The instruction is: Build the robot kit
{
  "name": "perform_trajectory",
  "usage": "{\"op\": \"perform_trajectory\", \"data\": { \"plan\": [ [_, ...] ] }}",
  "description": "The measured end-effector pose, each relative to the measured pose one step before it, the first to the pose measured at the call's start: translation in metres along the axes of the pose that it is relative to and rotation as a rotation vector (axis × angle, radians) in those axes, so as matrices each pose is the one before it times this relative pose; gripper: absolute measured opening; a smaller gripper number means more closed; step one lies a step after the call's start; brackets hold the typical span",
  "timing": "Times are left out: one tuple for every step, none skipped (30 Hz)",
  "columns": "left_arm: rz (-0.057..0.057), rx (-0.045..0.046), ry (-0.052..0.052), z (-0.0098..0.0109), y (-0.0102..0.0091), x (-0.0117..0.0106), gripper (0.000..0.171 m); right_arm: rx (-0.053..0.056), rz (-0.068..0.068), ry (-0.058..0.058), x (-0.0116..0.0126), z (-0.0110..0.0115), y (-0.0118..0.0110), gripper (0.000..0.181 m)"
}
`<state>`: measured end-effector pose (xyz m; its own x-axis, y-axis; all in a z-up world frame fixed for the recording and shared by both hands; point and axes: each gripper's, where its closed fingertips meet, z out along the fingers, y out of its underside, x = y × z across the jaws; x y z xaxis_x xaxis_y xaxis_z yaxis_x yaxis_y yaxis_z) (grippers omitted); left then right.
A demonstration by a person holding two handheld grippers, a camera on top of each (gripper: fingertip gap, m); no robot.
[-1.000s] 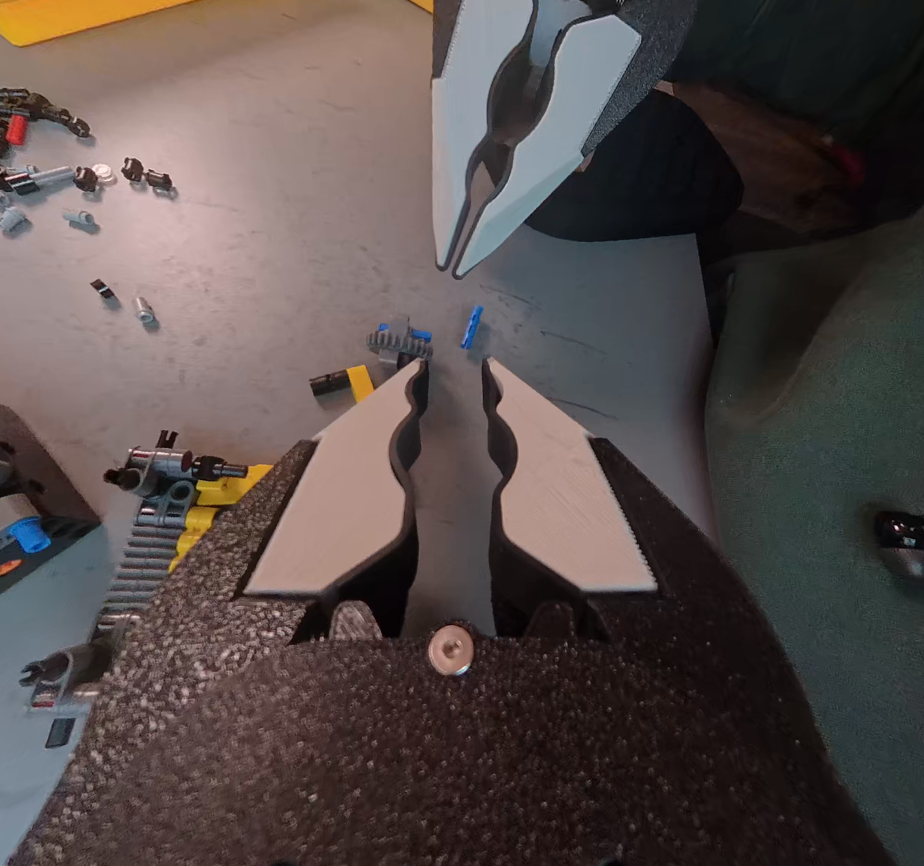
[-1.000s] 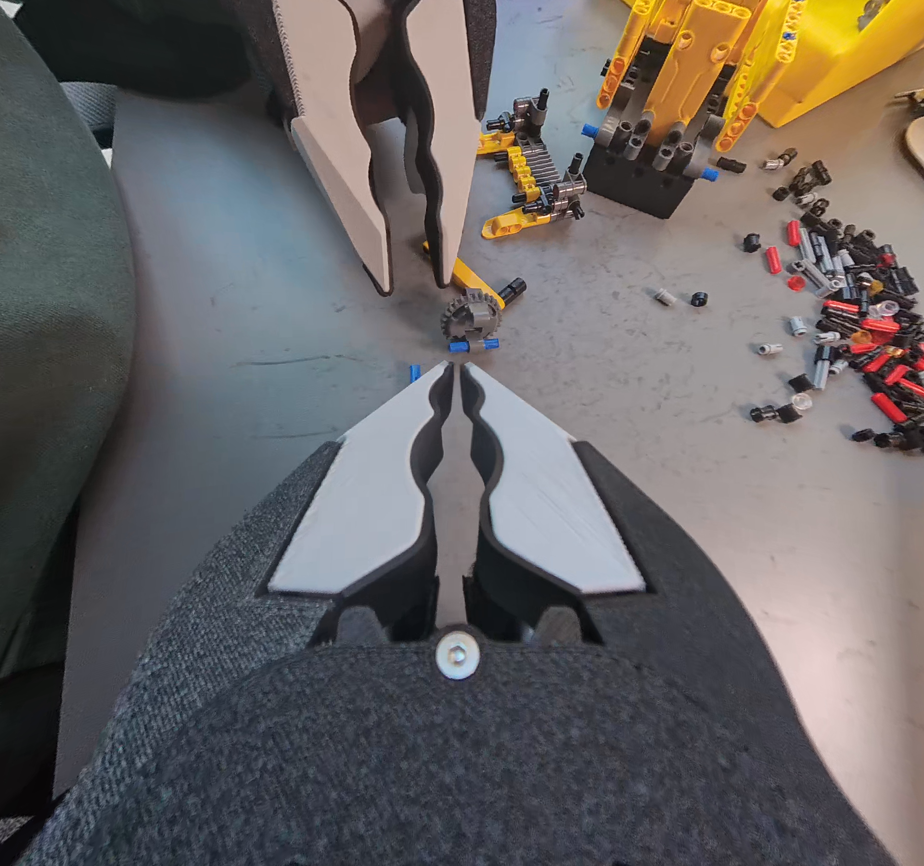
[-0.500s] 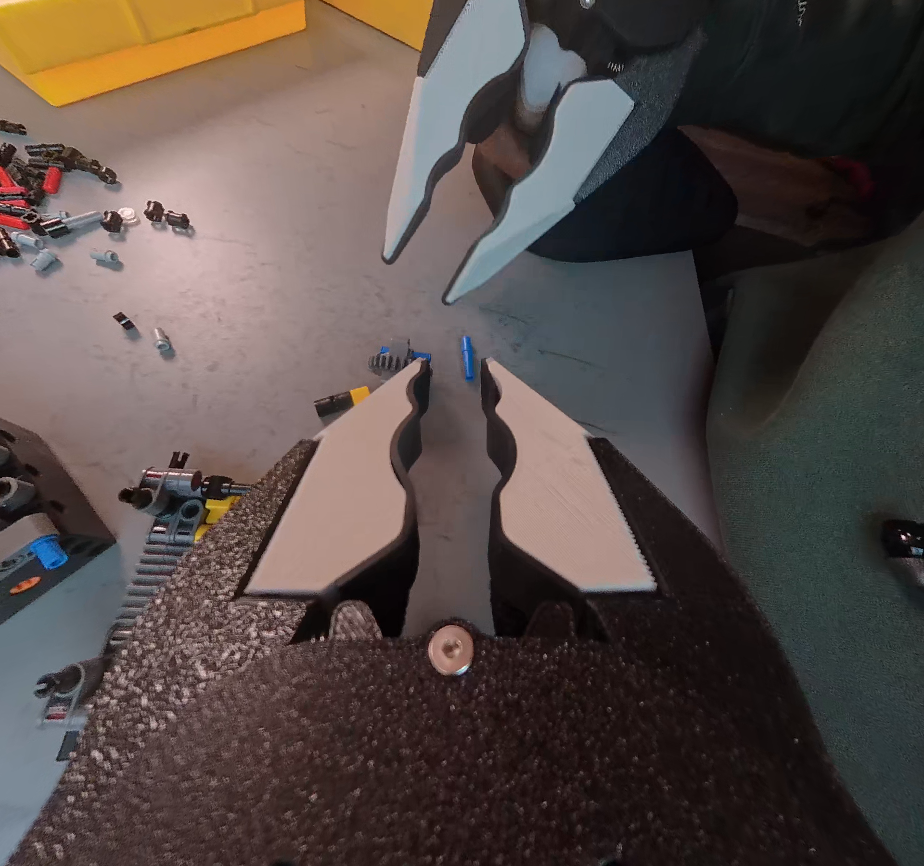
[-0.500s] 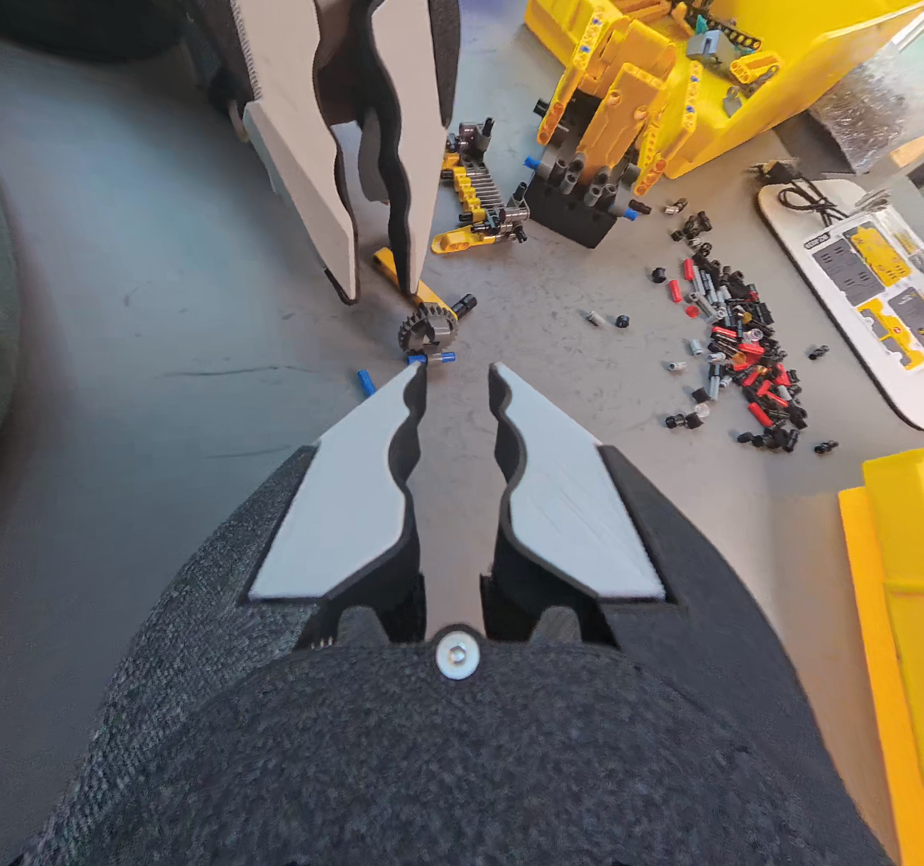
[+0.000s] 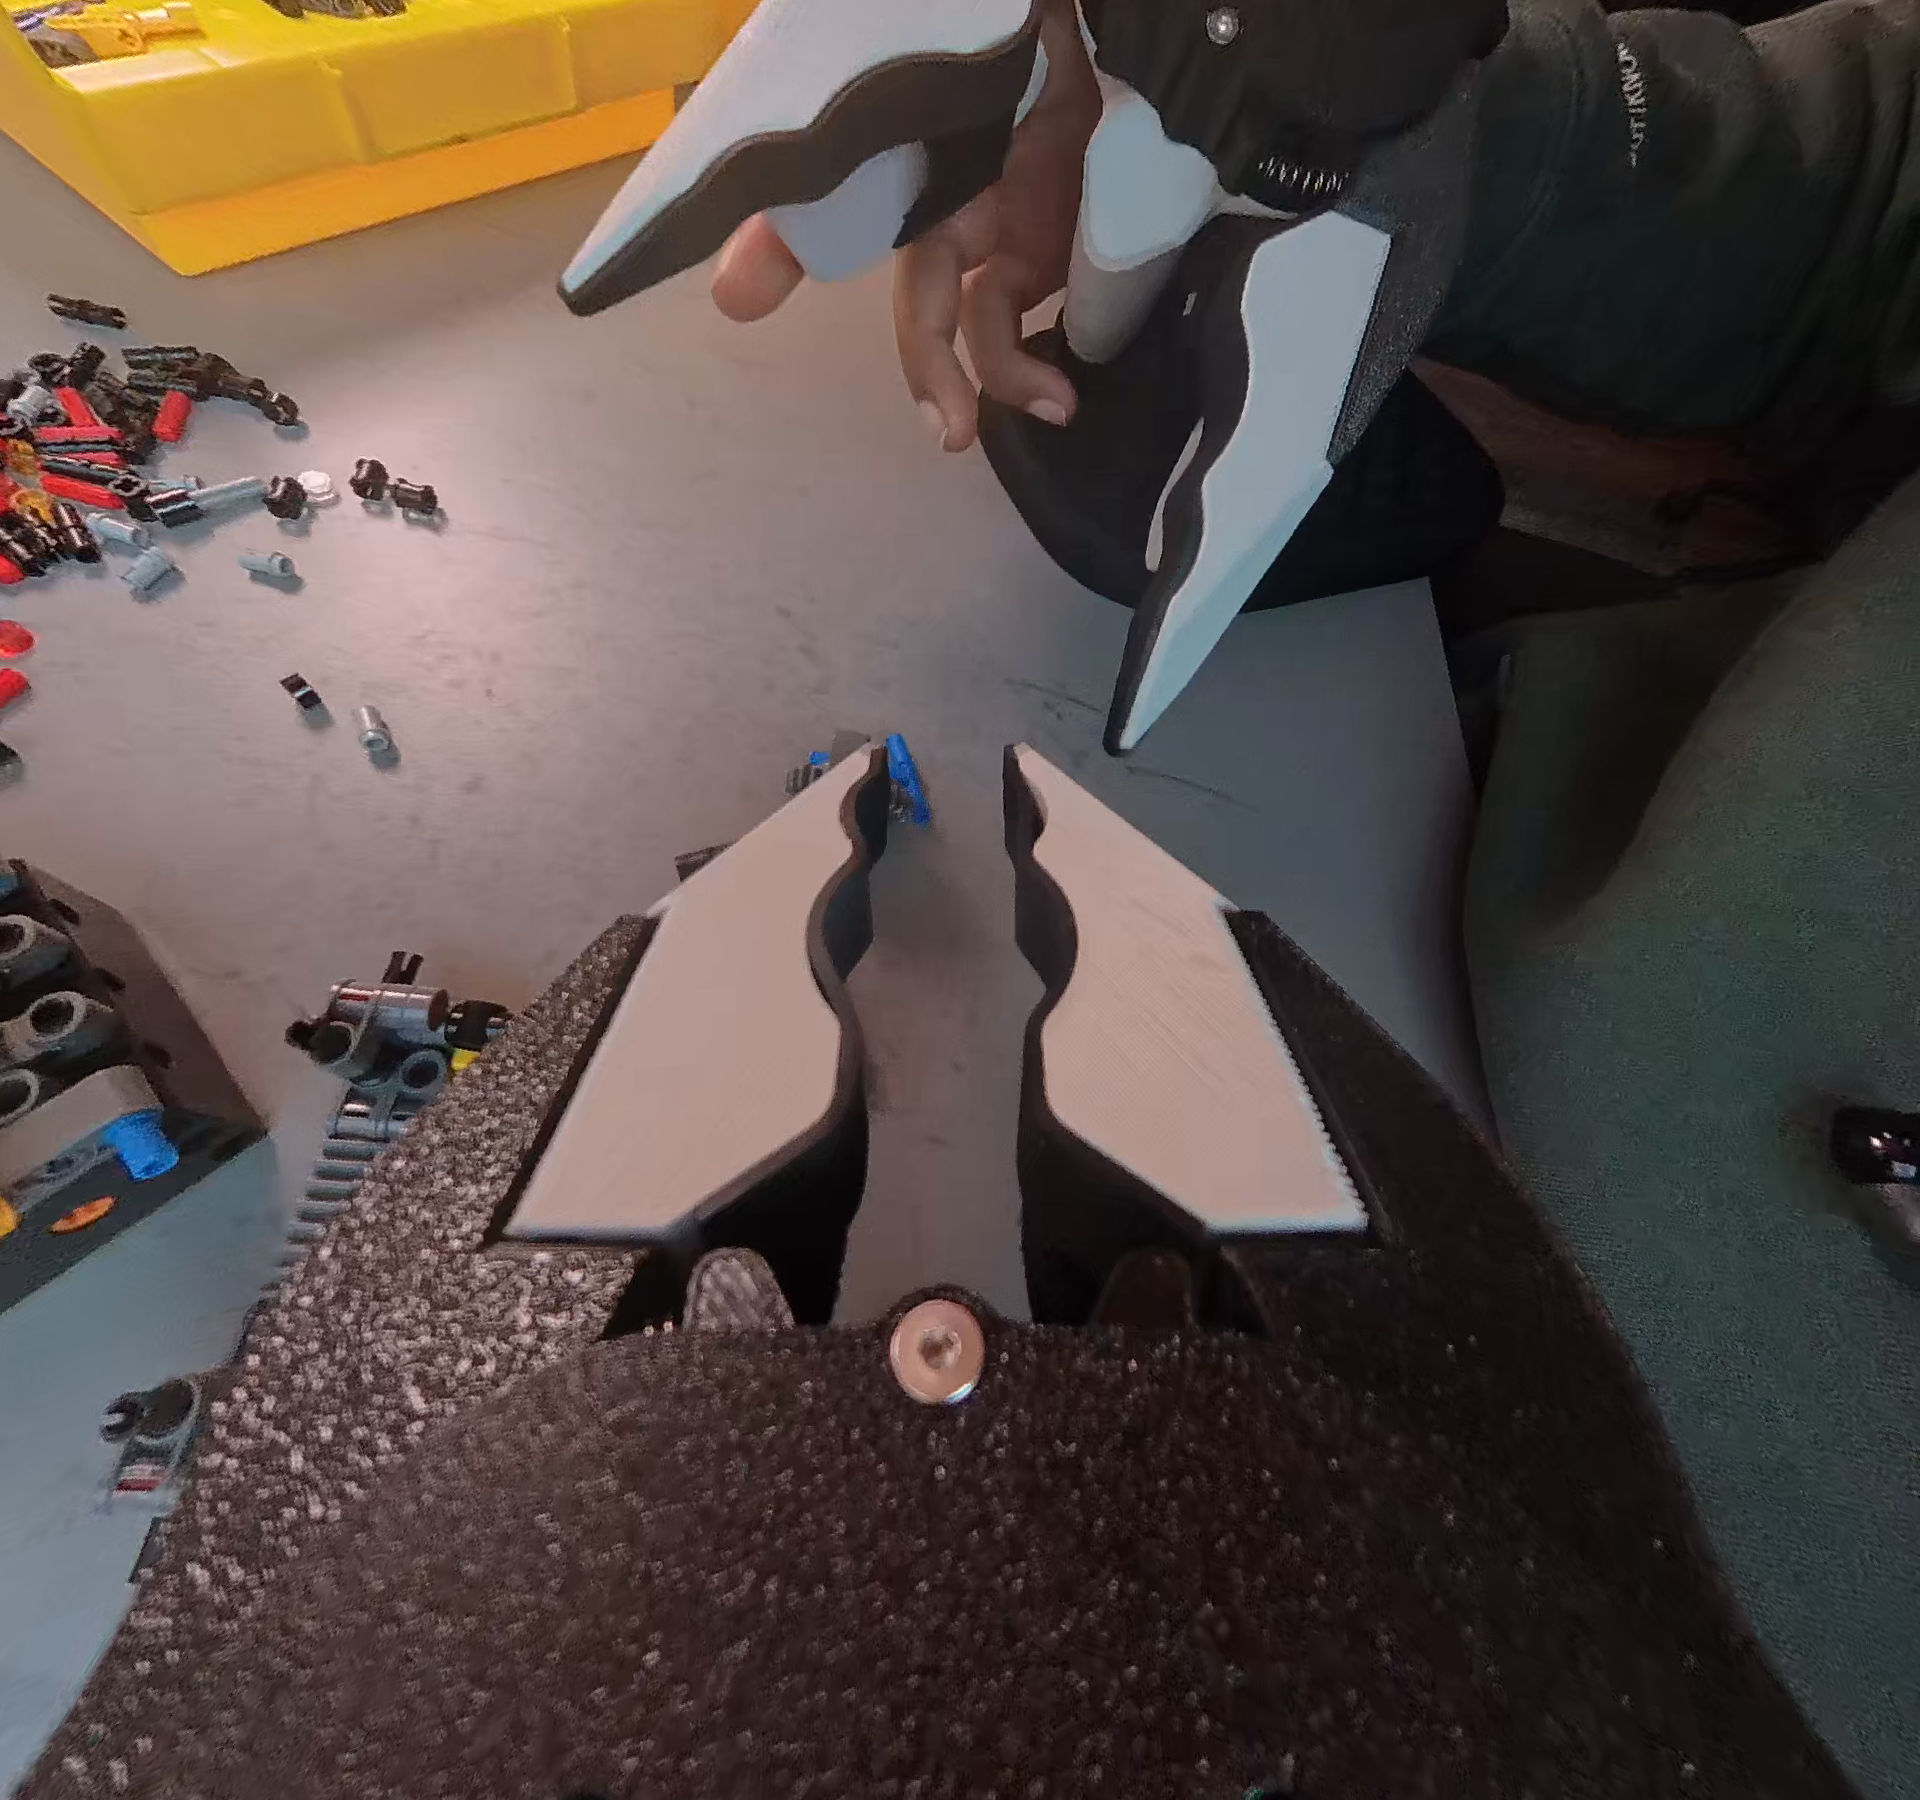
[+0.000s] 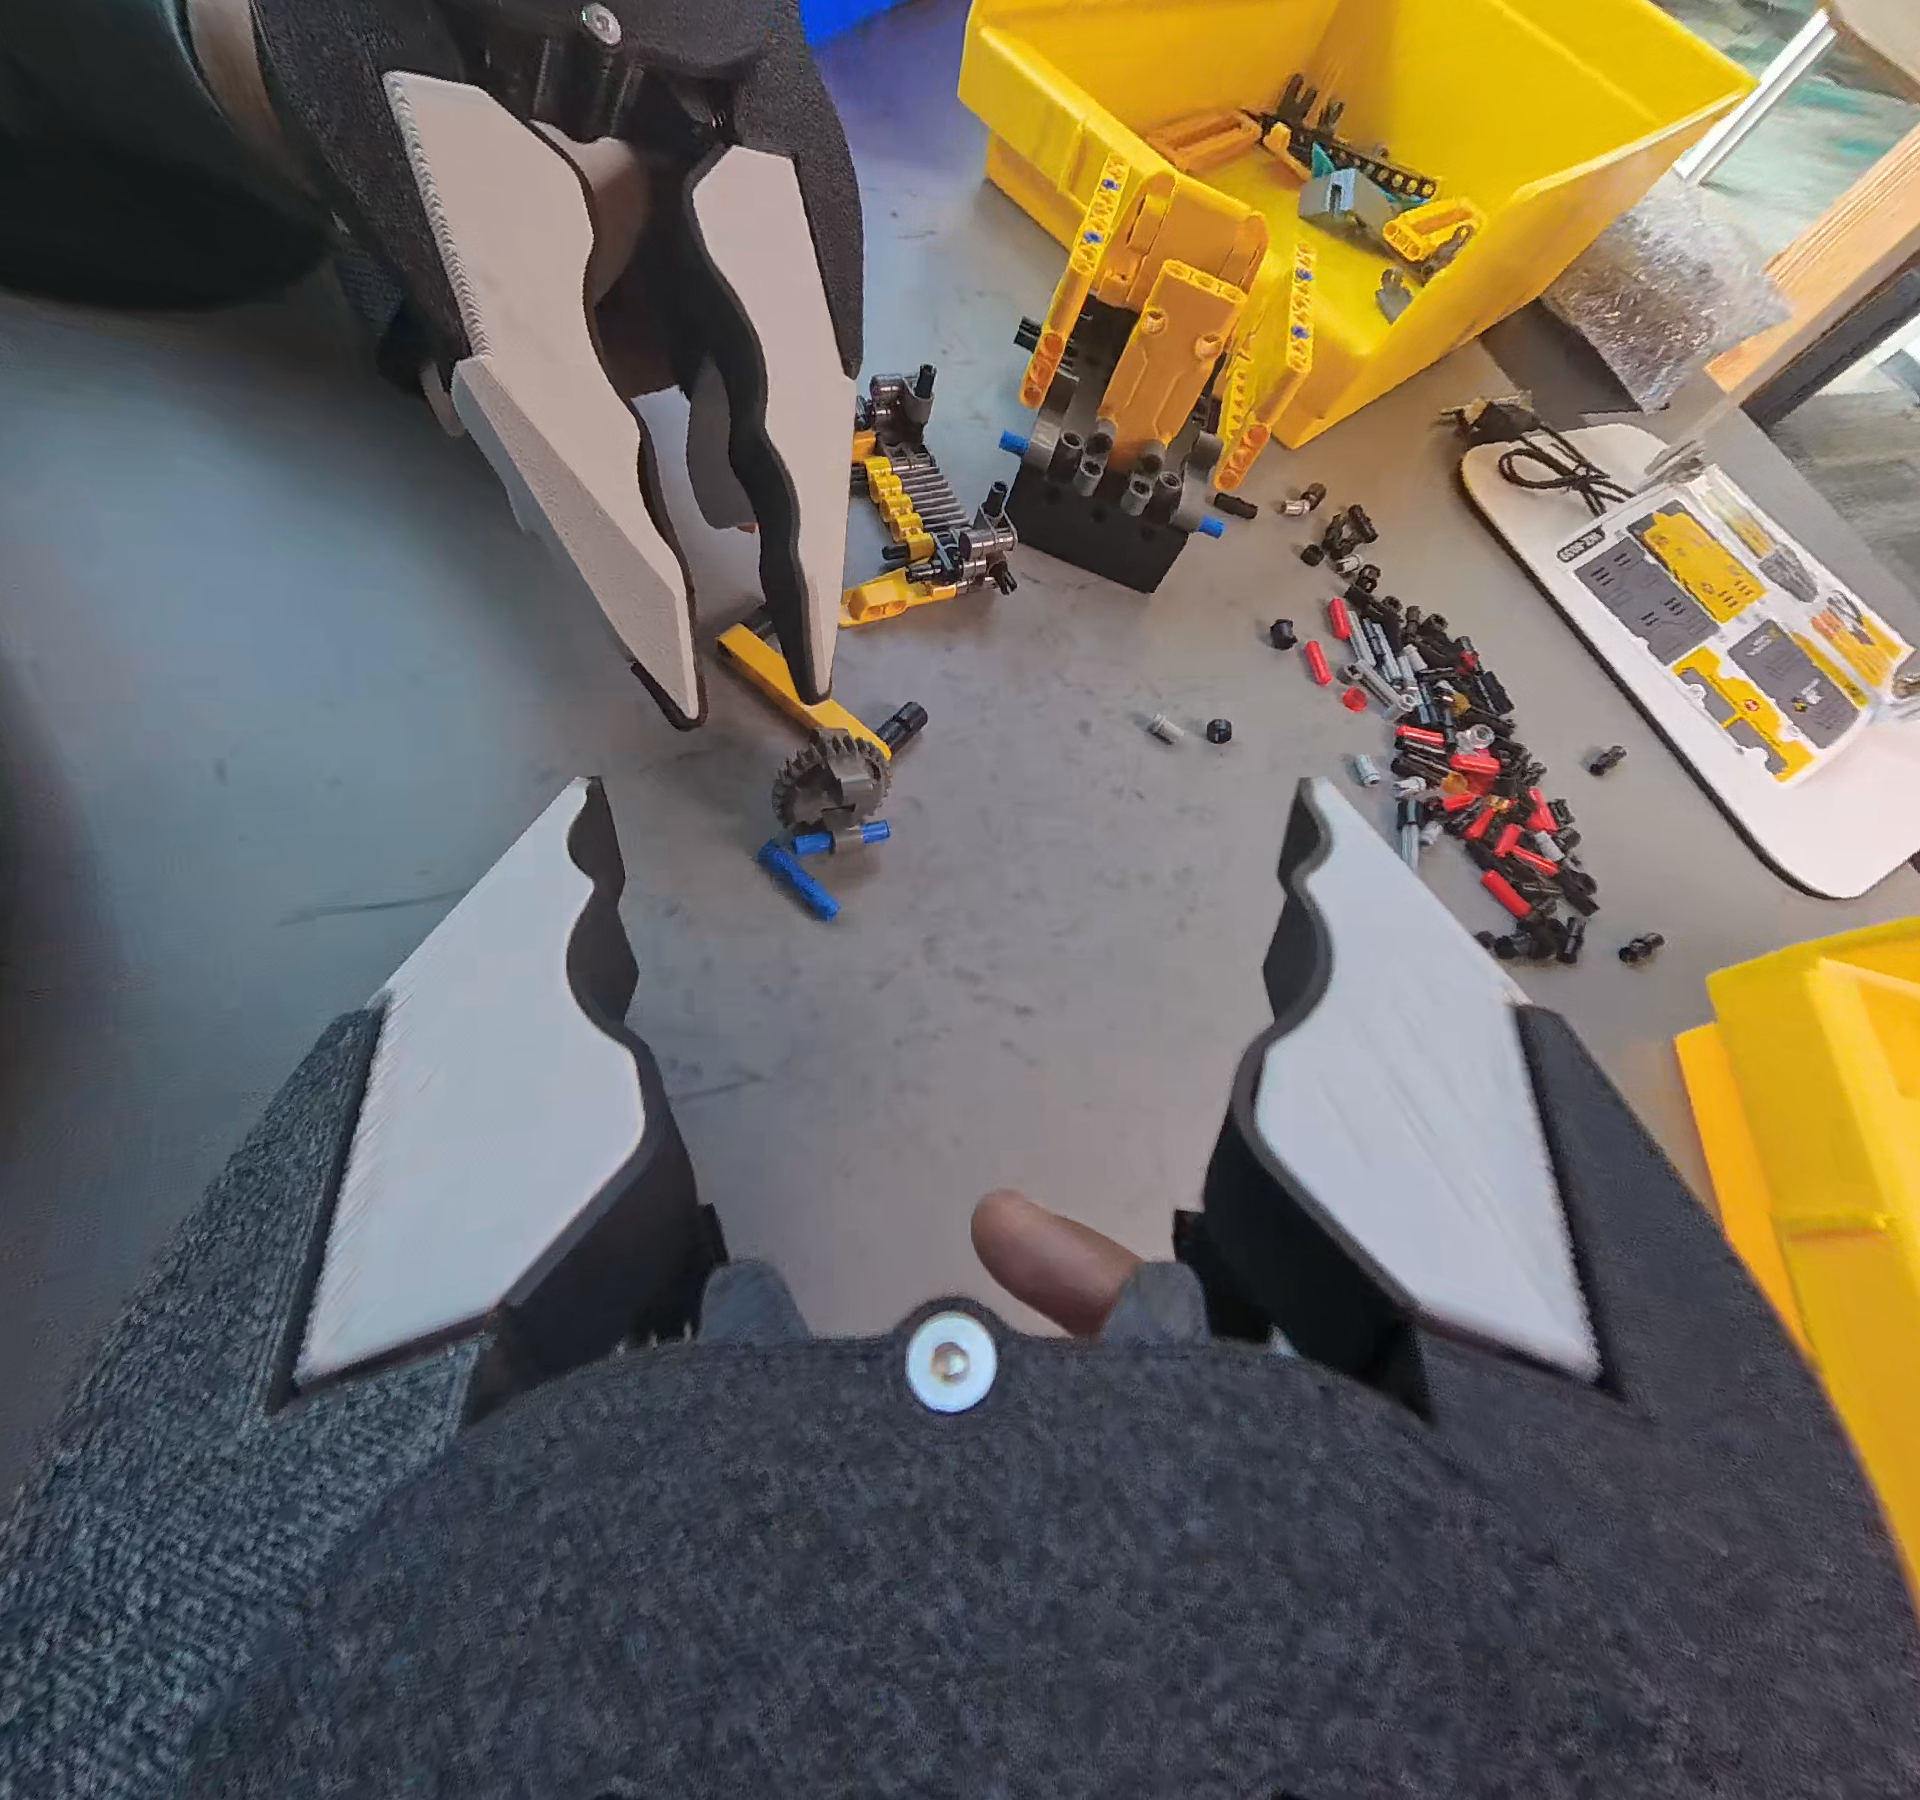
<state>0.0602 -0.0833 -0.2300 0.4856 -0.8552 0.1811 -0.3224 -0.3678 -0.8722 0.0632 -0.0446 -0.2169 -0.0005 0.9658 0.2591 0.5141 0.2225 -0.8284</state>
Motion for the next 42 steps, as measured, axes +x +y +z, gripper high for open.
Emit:
{"op": "perform_trajectory", "data": {
  "plan": [
    [-0.0032, 0.00788, 0.0005, -0.00058, -0.00123, -0.00037, 0.021, 0.0132, 0.0021, -0.0003, -0.0003, 0.00123, -0.00425, 0.126],
    [-0.0024, 0.00884, 0.0007, -0.00067, -0.00135, -0.00013, 0.021, 0.0151, 0.0033, 0.0064, 0.00156, 0.00015, -0.00503, 0.124],
    [-0.0023, 0.00762, 0.0002, -0.00067, -0.00114, -0.0003, 0.021, 0.0071, -0.0001, 0.0031, 0.00167, -0.00005, -0.00423, 0.122],
    [-0.0023, 0.00559, -0.0005, -0.00048, -0.0009, -0.00035, 0.021, 0.0038, -0.0058, 0.0084, 0.00282, 0.00034, -0.00374, 0.12],
    [-0.0018, 0.00329, -0.0002, -0.00031, -0.0005, -0.00025, 0.021, 0.0072, -0.0043, 0.0076, 0.00283, 0.00009, -0.00387, 0.118],
    [-0.0005, 0.00241, -0.0005, -0.0002, -0.00031, -0.00021, 0.021, 0.0133, 0.0048, -0.0055, 0.00122, 0.00011, -0.0041, 0.116],
    [0.0008, 0.00192, -0.0007, -0.00019, -0.00032, -0.00004, 0.021, 0.0126, 0.0136, -0.0027, 0.00198, 0.00027, -0.00347, 0.114],
    [0.0017, 0.00127, -0.0013, -0.00011, -0.00025, -0.00001, 0.021, 0.0094, 0.009, 0.0005, 0.00237, 0.00022, -0.00209, 0.11],
    [0.0017, -0.00017, -0.0018, 0.0, -0.00001, 0.00001, 0.021, -0.0027, 0.0031, 0.0002, 0.00195, 0.00069, 0.00044, 0.106],
    [0.0019, -0.00107, -0.0026, -0.00003, 0.00008, -0.0002, 0.021, -0.0084, 0.0048, 0.0072, 0.00269, 0.00099, 0.00177, 0.101],
    [0.0023, -0.00116, -0.0025, -0.00012, 0.00024, -0.00021, 0.021, 0.0027, 0.0056, 0.0027, 0.00163, 0.00062, 0.00079, 0.095],
    [0.0015, -0.0004, -0.0028, -0.00011, 0.0, -0.0004, 0.021, 0.0089, 0.0164, -0.0039, 0.00075, 0.00048, 0.00005, 0.088],
    [0.0002, 0.00124, -0.003, -0.00032, -0.00011, -0.00053, 0.021, 0.0061, 0.015, -0.0142, -0.00106, 0.0006, 0.00044, 0.083],
    [-0.0005, 0.00284, -0.0033, -0.00038, -0.0004, -0.00069, 0.02, 0.0005, 0.0051, -0.0202, -0.00252, 0.00102, 0.00129, 0.074],
    [-0.0009, 0.00489, -0.0045, -0.00048, -0.00073, -0.00104, 0.02, 0.0081, 0.0042, -0.0016, -0.00024, 0.00108, -0.00008, 0.069],
    [-0.0006, 0.00743, -0.0074, -0.00084, -0.00109, -0.00161, 0.02, 0.0219, -0.0012, 0.0058, 0.00026, 0.00052, -0.00231, 0.062],
    [-0.0003, 0.00988, -0.0123, -0.00116, -0.00148, -0.00255, 0.02, 0.0265, -0.001, -0.008, -0.00163, 0.00069, -0.00325, 0.057],
    [-0.0008, 0.01146, -0.0139, -0.00144, -0.00171, -0.0031, 0.02, 0.0141, 0.0038, -0.0141, -0.0024, 0.00134, -0.00185, 0.057],
    [-0.0027, 0.01315, -0.0154, -0.00171, -0.00197, -0.00354, 0.02, 0.0013, 0.0025, -0.0115, -0.00208, 0.00192, 0.00012, 0.06],
    [-0.0034, 0.01475, -0.0178, -0.00194, -0.00231, -0.00391, 0.02, -0.0043, -0.0037, -0.0038, -0.00117, 0.00226, 0.00138, 0.062],
    [-0.0006, 0.01091, -0.0169, -0.00198, -0.00185, -0.00378, 0.021, 0.0003, -0.0086, -0.0107, -0.00263, 0.00191, 0.00116, 0.058],
    [0.0037, 0.00324, -0.019, -0.00147, -0.00061, -0.00399, 0.022, 0.0169, -0.0087, -0.0084, -0.00252, 0.00095, -0.00113, 0.05],
    [0.0031, 0.00764, -0.0177, -0.00148, -0.00118, -0.00368, 0.021, 0.015, -0.0103, -0.002, -0.00165, 0.00098, -0.00076, 0.048],
    [0.0034, 0.00524, -0.0077, -0.00147, -0.00103, -0.00241, 0.021, 0.0025, -0.0128, -0.0089, -0.00269, 0.00129, 0.00103, 0.042],
    [0.0033, 0.00022, -0.0076, -0.00142, -0.00063, -0.00267, 0.021, -0.0084, -0.0157, -0.0117, -0.00305, 0.00133, 0.0023, 0.039],
    [0.0045, 0.00548, -0.0172, -0.00194, -0.00124, -0.00412, 0.021, -0.0108, -0.0141, -0.0117, -0.00306, 0.00133, 0.00211, 0.038],
    [0.0087, 0.0072, -0.006, -0.00178, -0.00159, -0.00196, 0.021, -0.006, -0.0103, -0.03, -0.00598, 0.00088, 0.00103, 0.035],
    [0.0134, 0.0036, 0.0108, -0.00113, -0.00096, 0.00143, 0.021, -0.0035, -0.0056, -0.0394, -0.00757, 0.0009, 0.00016, 0.034],
    [0.0166, -0.00079, 0.0127, 0.00001, -0.00003, 0.00276, 0.02, -0.0029, -0.0049, -0.0287, -0.00604, 0.00122, -0.00045, 0.034],
    [0.0217, -0.00701, 0.0143, 0.00106, 0.00121, 0.00371, 0.02, 0.0041, -0.0064, -0.0212, -0.00516, 0.0012, -0.00169, 0.035],
    [0.0237, -0.01164, 0.0135, 0.00176, 0.00177, 0.0042, 0.019, 0.0093, -0.0041, -0.0161, -0.00437, 0.00122, -0.00255, 0.037],
    [0.0264, -0.01076, 0.0165, 0.00178, 0.00138, 0.00499, 0.015, 0.0057, -0.0002, -0.0103, -0.00313, 0.00167, -0.00195, 0.042],
    [0.0259, -0.00879, 0.0025, 0.00142, 0.00105, 0.00301, 0.011, -0.0016, -0.0032, -0.0136, -0.0031, 0.00144, -0.00064, 0.041],
    [0.0241, -0.00966, -0.0183, 0.00044, 0.00126, -0.00095, 0.007, -0.0069, -0.0062, -0.0104, -0.00238, 0.00111, 0.00076, 0.042],
    [0.0161, -0.00794, -0.0054, 0.00002, 0.001, 0.00016, 0.007, -0.0053, -0.0062, -0.0002, -0.0003, 0.0005, 0.00075, 0.042],
    [0.0044, -0.00104, 0.0043, -0.00036, -0.0002, 0.00103, 0.006, 0.0046, 0.0023, -0.0077, -0.00104, -0.00026, -0.00056, 0.041],
    [0.0005, 0.00492, 0.0061, -0.00051, -0.00099, 0.00109, 0.006, 0.0096, 0.0129, -0.0076, -0.00047, -0.00086, -0.00159, 0.04],
    [-0.002, 0.00487, 0.0081, -0.00045, -0.00111, 0.00137, 0.006, 0.0086, 0.0166, -0.0085, -0.00056, -0.00108, -0.00191, 0.039],
    [-0.0069, 0.00001, 0.0079, 0.00004, -0.00045, 0.00124, 0.006, 0.0017, 0.0084, -0.0097, -0.00154, -0.00097, -0.00103, 0.039],
    [-0.0059, -0.00758, 0.0035, 0.00062, 0.00089, 0.00079, 0.005, -0.0069, -0.005, -0.0032, -0.0014, -0.00012, 0.0006, 0.039],
    [0.0047, -0.01408, -0.0005, 0.00085, 0.00222, 0.00083, 0.005, -0.0131, -0.0128, -0.0029, -0.00187, 0.0007, 0.00214, 0.039],
    [0.0102, -0.0095, -0.0047, 0.00086, 0.00177, 0.00069, 0.005, -0.0111, -0.0131, -0.0006, -0.00179, 0.00093, 0.00206, 0.04]
  ]
}}
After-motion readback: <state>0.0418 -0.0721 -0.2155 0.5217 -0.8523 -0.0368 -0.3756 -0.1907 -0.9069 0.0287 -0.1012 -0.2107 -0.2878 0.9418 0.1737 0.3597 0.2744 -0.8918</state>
